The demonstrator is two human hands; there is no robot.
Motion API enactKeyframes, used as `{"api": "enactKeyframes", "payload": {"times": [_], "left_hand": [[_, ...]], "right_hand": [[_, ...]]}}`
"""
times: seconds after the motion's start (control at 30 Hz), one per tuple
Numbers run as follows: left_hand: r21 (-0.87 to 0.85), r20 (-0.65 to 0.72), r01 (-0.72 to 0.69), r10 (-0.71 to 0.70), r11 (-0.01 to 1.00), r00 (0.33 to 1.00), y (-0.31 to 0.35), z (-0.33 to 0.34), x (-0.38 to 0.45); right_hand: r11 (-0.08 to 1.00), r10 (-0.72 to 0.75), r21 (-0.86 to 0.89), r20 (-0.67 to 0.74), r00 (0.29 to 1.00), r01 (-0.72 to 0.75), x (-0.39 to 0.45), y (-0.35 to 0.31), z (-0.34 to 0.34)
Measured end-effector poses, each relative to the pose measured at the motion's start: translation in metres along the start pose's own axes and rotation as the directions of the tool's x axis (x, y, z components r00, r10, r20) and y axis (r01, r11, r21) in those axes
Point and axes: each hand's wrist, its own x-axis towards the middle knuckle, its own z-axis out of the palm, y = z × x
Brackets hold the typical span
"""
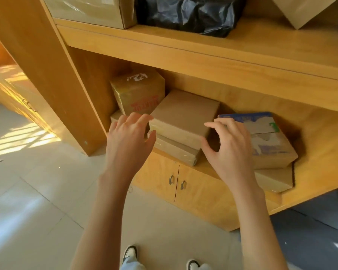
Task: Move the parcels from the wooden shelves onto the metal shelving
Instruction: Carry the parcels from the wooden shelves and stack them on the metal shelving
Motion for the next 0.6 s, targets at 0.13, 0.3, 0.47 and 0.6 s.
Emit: {"api": "enactKeyframes", "payload": {"times": [0.13, 0.3, 0.47, 0.6], "left_hand": [[-0.083, 0.07, -0.14, 0.146, 0.987, 0.987, -0.034, 0.011, 0.032], [-0.173, 0.095, -0.275, 0.294, 0.946, 0.951, -0.067, 0.023, 0.062], [-0.25, 0.074, -0.369, 0.397, 0.895, 0.915, -0.074, 0.041, 0.082], [-0.351, 0.113, -0.353, 0.414, 0.867, 0.903, -0.075, 0.068, 0.093]], "right_hand": [[0.989, 0.136, -0.048, -0.062, 0.989, -0.139, 0.004, -0.024, 0.017], [0.957, 0.239, -0.141, -0.117, 0.964, -0.255, 0.008, -0.055, 0.034], [0.925, 0.354, -0.118, -0.086, 0.931, -0.362, 0.004, -0.061, 0.044], [0.909, 0.411, -0.055, -0.049, 0.91, -0.413, 0.007, -0.053, 0.056]]}}
